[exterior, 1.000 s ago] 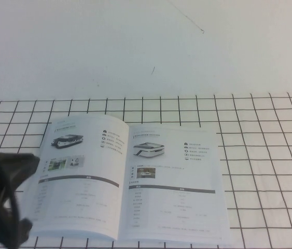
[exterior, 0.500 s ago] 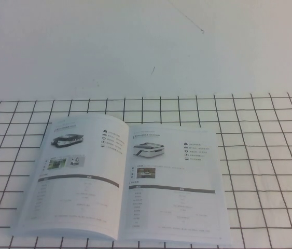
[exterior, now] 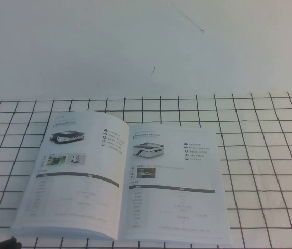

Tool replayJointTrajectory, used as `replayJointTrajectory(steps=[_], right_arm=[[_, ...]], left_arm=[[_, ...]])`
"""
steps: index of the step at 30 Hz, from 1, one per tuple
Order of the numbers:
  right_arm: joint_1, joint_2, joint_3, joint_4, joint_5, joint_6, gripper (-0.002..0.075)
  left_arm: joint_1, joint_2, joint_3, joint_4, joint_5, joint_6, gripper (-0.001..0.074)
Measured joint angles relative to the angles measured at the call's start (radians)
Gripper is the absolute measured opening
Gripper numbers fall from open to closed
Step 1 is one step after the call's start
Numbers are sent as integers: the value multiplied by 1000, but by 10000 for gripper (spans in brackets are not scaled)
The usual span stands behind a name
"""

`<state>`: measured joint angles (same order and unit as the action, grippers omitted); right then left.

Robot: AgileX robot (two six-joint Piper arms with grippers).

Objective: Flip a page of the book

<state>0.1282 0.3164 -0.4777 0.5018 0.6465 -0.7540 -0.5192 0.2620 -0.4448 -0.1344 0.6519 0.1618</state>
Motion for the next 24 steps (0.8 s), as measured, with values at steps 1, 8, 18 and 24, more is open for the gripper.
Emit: replayJointTrajectory(steps=[1, 8, 18, 24], right_arm=[[0, 0, 0, 0, 0, 0, -2], [0, 0, 0, 0, 15, 0, -2], [0, 0, 0, 0, 17, 0, -2], [0, 0, 0, 0, 21, 0, -2]], left_arm=[[0, 0, 13, 17, -6, 0, -4], [0, 0, 25, 49, 0, 0, -3], [0, -2, 26, 60, -6, 0, -3], [132, -102, 121, 96, -165, -4, -4]])
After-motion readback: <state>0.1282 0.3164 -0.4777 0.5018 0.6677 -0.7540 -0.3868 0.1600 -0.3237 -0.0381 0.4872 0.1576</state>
